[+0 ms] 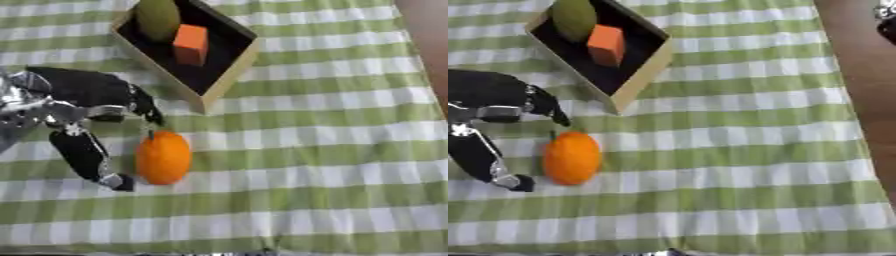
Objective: Pick up objects on the table and place them in the box.
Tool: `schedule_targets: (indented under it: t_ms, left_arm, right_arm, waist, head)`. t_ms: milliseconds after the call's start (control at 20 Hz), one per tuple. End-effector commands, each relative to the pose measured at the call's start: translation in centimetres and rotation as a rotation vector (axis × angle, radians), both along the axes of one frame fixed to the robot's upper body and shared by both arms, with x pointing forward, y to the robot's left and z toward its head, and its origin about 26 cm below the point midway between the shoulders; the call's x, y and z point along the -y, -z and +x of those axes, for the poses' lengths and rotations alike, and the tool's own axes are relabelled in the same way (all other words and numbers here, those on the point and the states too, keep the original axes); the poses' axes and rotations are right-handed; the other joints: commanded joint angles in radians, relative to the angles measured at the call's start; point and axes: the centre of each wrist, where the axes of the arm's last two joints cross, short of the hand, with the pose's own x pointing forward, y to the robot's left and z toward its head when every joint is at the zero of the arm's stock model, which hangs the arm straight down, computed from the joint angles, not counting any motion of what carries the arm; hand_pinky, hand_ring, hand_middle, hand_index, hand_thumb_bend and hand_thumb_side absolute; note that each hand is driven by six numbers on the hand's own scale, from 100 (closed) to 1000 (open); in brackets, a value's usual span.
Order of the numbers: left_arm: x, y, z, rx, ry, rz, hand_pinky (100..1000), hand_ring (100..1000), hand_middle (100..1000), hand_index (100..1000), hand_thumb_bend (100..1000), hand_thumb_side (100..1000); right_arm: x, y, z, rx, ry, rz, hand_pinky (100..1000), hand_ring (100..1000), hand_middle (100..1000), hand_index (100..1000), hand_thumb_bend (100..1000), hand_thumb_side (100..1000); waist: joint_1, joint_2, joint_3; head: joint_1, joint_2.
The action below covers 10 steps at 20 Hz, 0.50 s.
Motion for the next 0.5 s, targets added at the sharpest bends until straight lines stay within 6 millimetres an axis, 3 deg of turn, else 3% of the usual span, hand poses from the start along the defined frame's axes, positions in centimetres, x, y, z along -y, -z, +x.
schedule_targets:
  t_ms: [50,150,250,300,400,500]
  left_arm:
    - [0.3,0.1,0.8,0.008,0.000,0.019,836,814,760,878,557,358]
    - [0.4,0.6,1.3,0.002,-0.003,0.030,821,803,749,868,502,338]
    - [0.6,1.0,1.7,-0.008,-0.011,0.025,783,759,699,825,270,262]
    - [0.6,1.0,1.8,-0.006,-0.015,0.008,759,732,665,799,197,248]
    - [0.7,1.1,1.9,0.000,-0.024,-0.042,707,686,625,765,100,247]
    - [0.7,0.9,1.8,0.021,-0.034,-0.101,668,640,581,719,100,217]
  right_arm:
    - [-0.1,-1.0,-0.3,0.025,-0.010,-0.013,942,926,759,895,100,493]
    - [-0.1,-1.0,-0.3,0.026,-0.009,-0.009,942,926,759,896,100,494]
    - [0.0,-0.9,-0.3,0.024,-0.008,-0.007,942,927,759,896,100,493]
    - [0.0,-0.9,-0.3,0.023,-0.008,-0.006,942,927,759,896,100,493]
    - [0.0,-0.8,-0.3,0.020,-0.007,-0.002,943,927,759,896,100,494]
    - [0.0,-0.8,-0.3,0.018,-0.005,0.002,943,927,759,897,100,493]
  waist:
    - [0.014,-0.032,-0.003]
    - [0.014,-0.032,-0.003]
    - [0.014,-0.032,-0.004]
    - [0.014,-0.032,-0.004]
    - [0.013,-0.032,-0.004]
    - [0.013,-0.032,-0.003]
  head:
    - [0.002,0.006]
    - [0.002,0.007]
    - [0.003,0.008]
    - [0.003,0.007]
    - [0.002,0.007]
    - [0.001,0.005]
